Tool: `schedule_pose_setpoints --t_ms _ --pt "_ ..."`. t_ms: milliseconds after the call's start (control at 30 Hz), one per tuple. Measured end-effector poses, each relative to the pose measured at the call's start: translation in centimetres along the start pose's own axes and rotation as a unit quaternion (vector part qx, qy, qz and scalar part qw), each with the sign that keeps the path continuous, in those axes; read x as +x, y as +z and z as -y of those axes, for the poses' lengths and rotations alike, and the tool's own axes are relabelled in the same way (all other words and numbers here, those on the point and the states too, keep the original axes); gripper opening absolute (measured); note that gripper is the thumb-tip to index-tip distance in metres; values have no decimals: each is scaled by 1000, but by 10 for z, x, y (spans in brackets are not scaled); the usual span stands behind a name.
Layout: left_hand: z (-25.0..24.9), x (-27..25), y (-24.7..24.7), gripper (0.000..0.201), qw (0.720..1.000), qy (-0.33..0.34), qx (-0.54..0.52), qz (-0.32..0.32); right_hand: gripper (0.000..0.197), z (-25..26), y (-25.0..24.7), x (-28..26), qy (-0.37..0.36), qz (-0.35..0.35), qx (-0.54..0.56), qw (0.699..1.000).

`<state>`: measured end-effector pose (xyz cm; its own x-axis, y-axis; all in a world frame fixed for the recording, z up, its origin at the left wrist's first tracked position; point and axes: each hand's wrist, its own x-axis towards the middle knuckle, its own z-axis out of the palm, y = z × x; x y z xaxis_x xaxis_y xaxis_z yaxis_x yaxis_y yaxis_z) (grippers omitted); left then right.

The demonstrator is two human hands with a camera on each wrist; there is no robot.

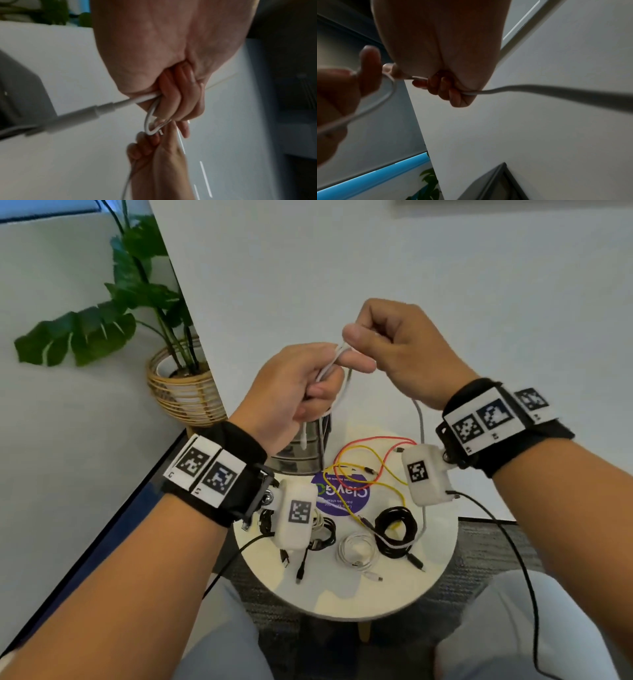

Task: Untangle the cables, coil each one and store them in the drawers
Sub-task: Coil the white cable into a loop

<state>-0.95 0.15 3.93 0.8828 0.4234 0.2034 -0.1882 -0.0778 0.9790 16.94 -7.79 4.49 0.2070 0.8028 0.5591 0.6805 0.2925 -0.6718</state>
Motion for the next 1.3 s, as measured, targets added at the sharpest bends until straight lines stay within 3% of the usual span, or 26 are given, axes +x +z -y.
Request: schedule_pose_setpoints --t_ms 133,233,333,467,667,800,933,1067,1300 --pt "-12 -2 13 48 998 30 -51 7 34 -8 14 -12 73 -11 67 995" --pt "-27 -3 22 40 995 81 -29 -52 42 -12 28 -32 135 77 74 985" --pt "-37 2 20 23 986 93 69 -121 42 -3 32 -51 128 159 47 978" --pt "-23 0 9 21 984 84 28 -154 41 26 25 -56 115 198 48 972" --pt "-17 0 6 48 976 80 119 -164 20 68 0 -46 87 277 -12 957" --pt "-33 -7 6 41 946 82 286 -126 21 85 -18 -21 -10 177 -77 981" --pt "-51 -21 12 39 975 115 178 -72 21 81 -33 0 -31 52 -44 997" --pt "-64 -24 13 48 985 111 116 -66 27 78 -23 8 -41 13 17 999" --pt "-61 -29 21 45 991 34 67 -107 29 52 13 -5 61 -46 99 992"
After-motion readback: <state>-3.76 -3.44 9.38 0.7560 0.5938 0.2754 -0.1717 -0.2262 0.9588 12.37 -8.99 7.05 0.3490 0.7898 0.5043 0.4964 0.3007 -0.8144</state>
